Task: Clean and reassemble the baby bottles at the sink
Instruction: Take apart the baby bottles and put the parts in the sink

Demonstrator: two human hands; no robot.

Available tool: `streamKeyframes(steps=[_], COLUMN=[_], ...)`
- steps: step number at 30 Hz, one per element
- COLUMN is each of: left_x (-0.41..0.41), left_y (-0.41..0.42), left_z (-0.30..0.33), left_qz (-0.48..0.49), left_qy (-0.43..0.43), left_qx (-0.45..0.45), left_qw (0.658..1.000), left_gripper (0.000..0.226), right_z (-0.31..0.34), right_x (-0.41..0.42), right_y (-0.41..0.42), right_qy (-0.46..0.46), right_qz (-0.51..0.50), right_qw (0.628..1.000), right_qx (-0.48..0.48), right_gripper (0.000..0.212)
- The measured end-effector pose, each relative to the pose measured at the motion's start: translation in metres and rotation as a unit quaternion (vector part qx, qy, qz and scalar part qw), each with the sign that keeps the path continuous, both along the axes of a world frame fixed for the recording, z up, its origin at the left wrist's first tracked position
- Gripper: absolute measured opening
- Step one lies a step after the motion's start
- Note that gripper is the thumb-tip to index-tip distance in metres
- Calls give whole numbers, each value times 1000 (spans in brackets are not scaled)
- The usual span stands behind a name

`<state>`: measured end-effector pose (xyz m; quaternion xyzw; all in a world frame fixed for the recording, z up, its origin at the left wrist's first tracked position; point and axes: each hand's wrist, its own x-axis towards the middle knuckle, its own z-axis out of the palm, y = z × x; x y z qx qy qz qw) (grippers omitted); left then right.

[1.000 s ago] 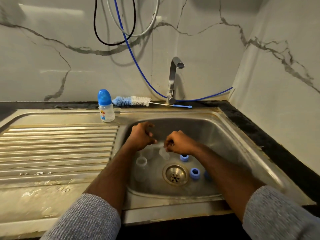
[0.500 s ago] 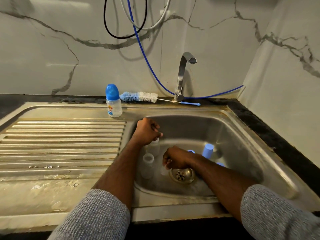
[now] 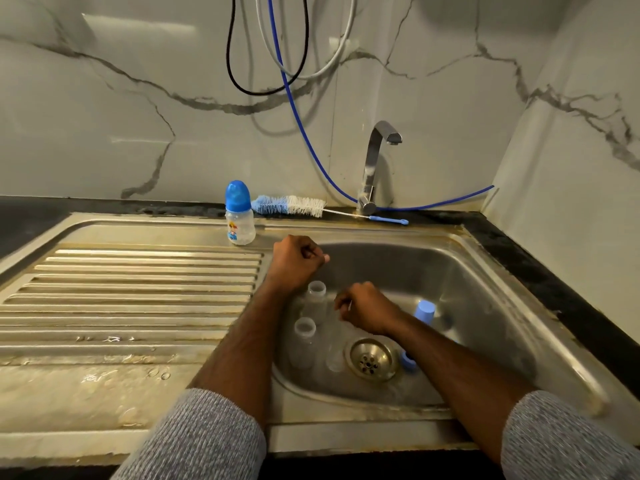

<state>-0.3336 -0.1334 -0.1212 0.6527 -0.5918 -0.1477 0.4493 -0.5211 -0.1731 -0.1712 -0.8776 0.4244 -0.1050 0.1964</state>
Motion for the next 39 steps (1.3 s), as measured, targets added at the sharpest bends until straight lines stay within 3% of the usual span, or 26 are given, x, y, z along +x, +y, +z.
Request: streamKeyframes(steps=[4,7,10,15,19,23,27,30,34,39], left_x=[8,31,72,114,117,116,112,108,101,65], left_y=[9,16,23,19,9,8,6,7,10,8], left_z=[11,22,25,18,14,12,12,12,16,16], left_qz=[4,82,204,318,313,302,293,278,261,165], left_qy=[3,69,128,177,197,219,236,261,274,197], left_qx=[-67,-132,-176,-131,-118,-126,-125,-126,-138,-131], left_qw=[998,986,954,922,922,919,918,916,915,957], left_gripper=[13,19,21,10,11,13,15,16,17,16], right_z=[28,50,73,102,125,142,141,128,118,113], right_x=[9,23,50,106,153,194,211,207,174,82], right_y=[-3,-7,-12,-21,-23,-28,-29,-24,-22,-17], right_qy=[-149,-229,-255,-229,-200,-151,-139,-196,-299,-348], right_qz=[-46,-61,-39,-2,14,29,35,15,-39,-86], right_qw=[986,969,963,969,977,987,987,977,952,932], right_qx=[-56,-64,-84,-90,-68,-48,-68,-84,-45,-49], right_gripper=[15,16,16,28,57,71,59,45,45,45])
